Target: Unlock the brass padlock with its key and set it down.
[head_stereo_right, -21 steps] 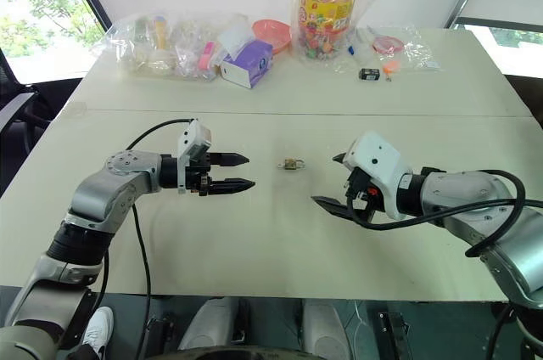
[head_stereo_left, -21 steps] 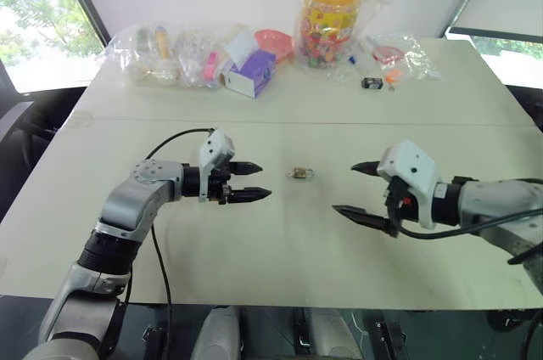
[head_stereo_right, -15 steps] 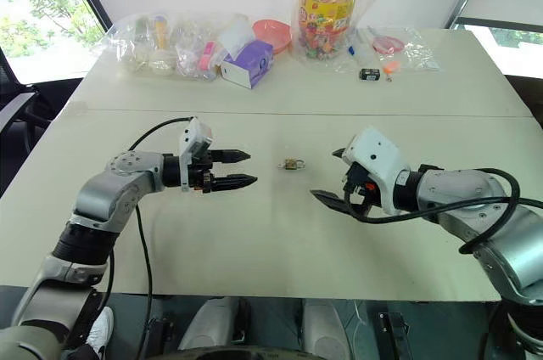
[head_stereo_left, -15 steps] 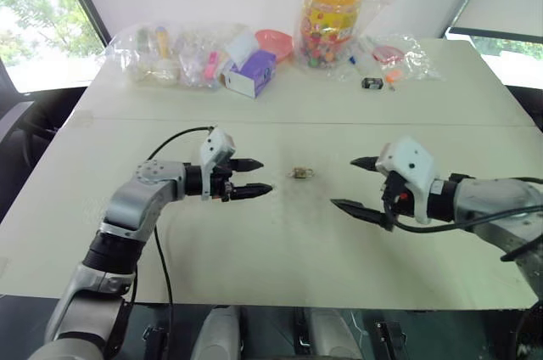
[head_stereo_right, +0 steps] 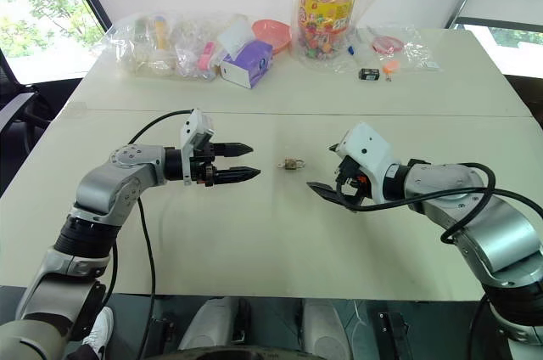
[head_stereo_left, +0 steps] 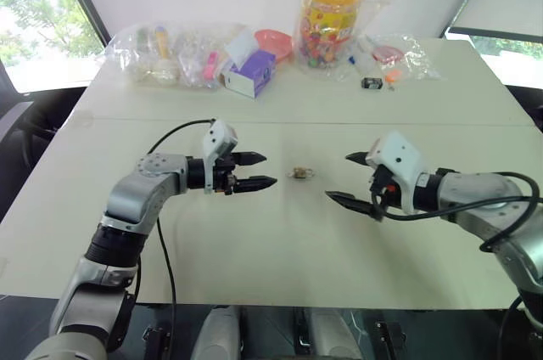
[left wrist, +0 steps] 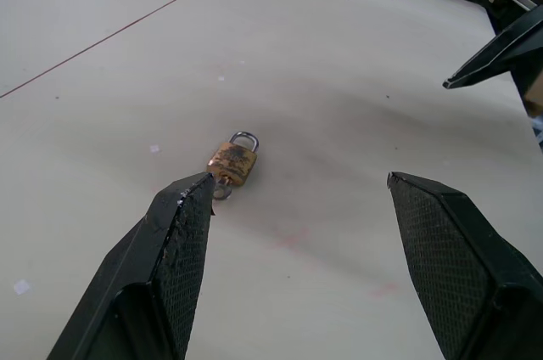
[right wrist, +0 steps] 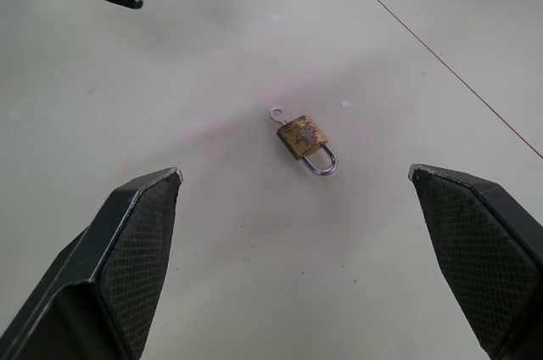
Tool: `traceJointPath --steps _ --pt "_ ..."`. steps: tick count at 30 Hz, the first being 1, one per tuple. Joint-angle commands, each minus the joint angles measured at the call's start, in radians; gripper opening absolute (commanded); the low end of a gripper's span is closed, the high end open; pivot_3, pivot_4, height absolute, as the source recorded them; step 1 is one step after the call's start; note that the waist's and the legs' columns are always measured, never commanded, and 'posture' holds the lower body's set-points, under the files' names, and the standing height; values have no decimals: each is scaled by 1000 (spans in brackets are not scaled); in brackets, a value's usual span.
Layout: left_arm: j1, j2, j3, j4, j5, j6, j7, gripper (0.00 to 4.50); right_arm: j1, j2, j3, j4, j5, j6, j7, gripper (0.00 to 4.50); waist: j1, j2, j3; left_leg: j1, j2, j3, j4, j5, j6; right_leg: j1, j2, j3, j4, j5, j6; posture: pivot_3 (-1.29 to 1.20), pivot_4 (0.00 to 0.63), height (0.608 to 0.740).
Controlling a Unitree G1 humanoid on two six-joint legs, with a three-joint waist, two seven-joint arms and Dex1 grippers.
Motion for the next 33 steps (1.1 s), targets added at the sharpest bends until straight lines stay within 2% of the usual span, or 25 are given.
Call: traceJointPath --steps 1,8,11,16,23,31,33 --pt "-29 -11 24 -42 -17 5 21 3393 -51 21 24 54 -48 -67 24 4449 0 0 0 0 0 0 0 0 0 0 0 0 0 0 0 0 150 740" --pt "-37 -18 13 -45 -21 17 18 3393 -196 97 170 260 -110 -144 170 4449 -5 0 0 0 0 0 1 0 0 0 0 0 1 0 0 0 150 740" --pt "-40 -22 3 -52 -19 20 15 3393 -314 201 229 475 -145 -196 227 4449 -12 0 0 0 0 0 1 0 0 0 0 0 1 0 0 0 150 740" --pt "-32 -14 5 -76 -23 36 15 3393 -425 304 296 756 -243 -318 310 4449 -20 0 0 0 0 0 2 0 0 0 0 0 2 0 0 0 150 740" --pt "-11 -7 14 -115 -19 48 40 3393 -462 388 330 998 -355 -496 375 4449 -23 0 0 -2 0 1 4 0 -1 -1 -3 0 2 0 0 0 150 740" --pt "11 -6 9 -147 -21 50 68 3393 -439 449 352 1092 -449 -600 390 4449 -27 0 0 -1 1 1 5 0 -1 -1 -3 0 3 0 0 0 150 740" --pt "14 -5 8 -146 -21 47 68 3393 -434 454 350 1107 -464 -609 397 3916 -28 0 0 -1 1 1 5 0 -1 -1 -3 0 4 0 0 0 150 740"
